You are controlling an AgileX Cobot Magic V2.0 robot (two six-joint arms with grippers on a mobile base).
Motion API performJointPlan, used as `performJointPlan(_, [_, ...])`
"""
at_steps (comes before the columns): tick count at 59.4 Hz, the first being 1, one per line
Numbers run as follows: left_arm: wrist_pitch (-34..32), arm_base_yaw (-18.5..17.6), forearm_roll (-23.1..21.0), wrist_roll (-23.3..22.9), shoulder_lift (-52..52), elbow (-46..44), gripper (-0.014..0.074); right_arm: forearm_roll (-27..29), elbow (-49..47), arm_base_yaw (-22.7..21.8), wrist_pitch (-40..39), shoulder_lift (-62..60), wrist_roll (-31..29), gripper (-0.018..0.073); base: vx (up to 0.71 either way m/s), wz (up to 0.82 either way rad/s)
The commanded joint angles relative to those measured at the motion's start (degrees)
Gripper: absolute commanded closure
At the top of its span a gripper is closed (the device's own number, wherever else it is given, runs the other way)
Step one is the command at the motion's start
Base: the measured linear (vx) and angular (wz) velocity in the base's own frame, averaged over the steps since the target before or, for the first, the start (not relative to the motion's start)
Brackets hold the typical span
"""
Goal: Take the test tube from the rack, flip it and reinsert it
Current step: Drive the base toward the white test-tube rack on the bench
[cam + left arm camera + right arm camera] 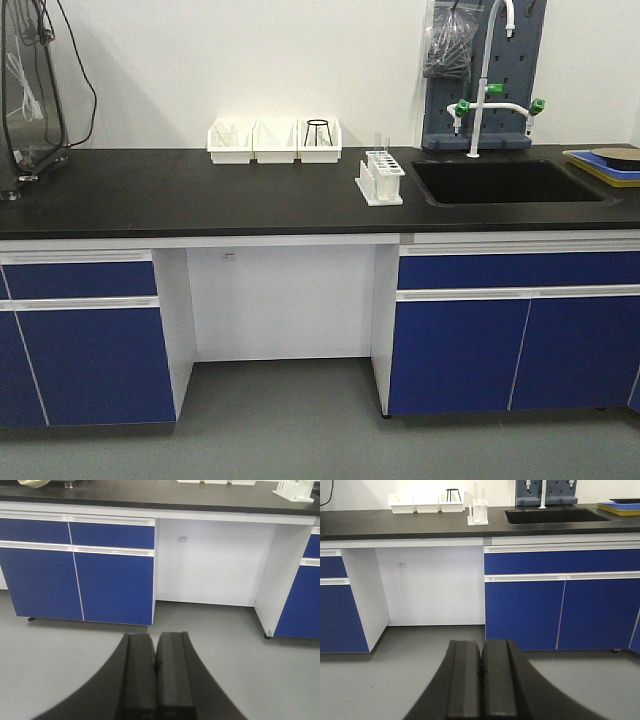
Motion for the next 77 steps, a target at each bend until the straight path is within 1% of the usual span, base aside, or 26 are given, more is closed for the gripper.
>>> performJointPlan(1, [-5.04, -0.41, -0.21, -0.01, -0.16, 0.11, 0.0603, -0.69, 0.04, -0.03, -4.36, -0.65, -0.27, 0.0568, 0.00, -0.01])
performJointPlan(47, [-5.04, -0.41, -0.21, -0.01, -0.16, 0.11, 0.0603, -0.69, 0.04, -0.03, -4.36, -0.65, -0.27, 0.0568, 0.02, 0.01])
performJointPlan(77, [-5.04, -0.41, -0.21, -0.01, -0.16, 0.11, 0.0603, -0.69, 0.04, -0.09, -4.36, -0.65, -0.27, 0.0568, 0.27, -0.01])
